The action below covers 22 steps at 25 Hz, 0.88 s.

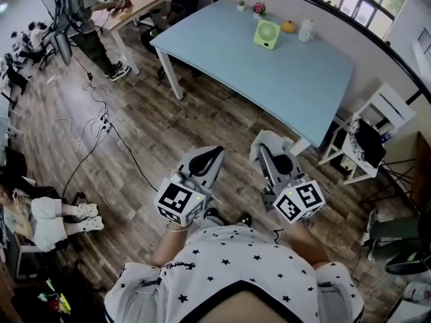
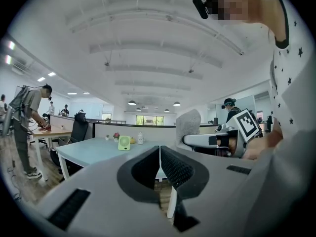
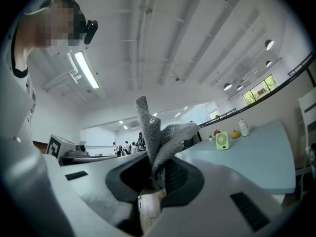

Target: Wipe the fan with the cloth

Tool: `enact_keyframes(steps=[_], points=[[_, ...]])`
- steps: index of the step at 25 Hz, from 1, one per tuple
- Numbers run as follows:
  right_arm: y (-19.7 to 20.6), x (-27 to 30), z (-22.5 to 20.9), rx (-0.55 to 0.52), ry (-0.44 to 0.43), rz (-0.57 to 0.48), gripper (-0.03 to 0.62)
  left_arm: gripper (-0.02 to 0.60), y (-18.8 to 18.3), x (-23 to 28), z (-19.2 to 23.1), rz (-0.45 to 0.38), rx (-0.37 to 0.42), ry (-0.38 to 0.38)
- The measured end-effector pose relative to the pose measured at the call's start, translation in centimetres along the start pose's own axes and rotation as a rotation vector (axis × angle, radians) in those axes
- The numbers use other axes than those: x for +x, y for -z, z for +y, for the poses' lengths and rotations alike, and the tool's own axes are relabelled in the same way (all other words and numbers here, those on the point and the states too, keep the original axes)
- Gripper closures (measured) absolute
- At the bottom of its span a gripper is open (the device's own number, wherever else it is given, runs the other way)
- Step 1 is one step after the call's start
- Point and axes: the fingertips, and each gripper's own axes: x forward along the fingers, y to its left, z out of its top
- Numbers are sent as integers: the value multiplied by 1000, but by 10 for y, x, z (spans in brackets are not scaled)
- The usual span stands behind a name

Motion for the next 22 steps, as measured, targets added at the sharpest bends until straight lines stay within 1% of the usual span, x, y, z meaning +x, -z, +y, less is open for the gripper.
enact_keyframes(steps=[11, 16, 22], points=[[-4, -24, -18, 40, -12, -24, 545, 549, 2, 16, -26, 5, 7, -13], [-4, -37, -18, 51, -43, -34, 545, 549, 4, 18, -44, 14, 13, -19], [-3, -49, -22, 55, -45, -43, 545, 549, 8, 18, -55, 25, 22, -23]])
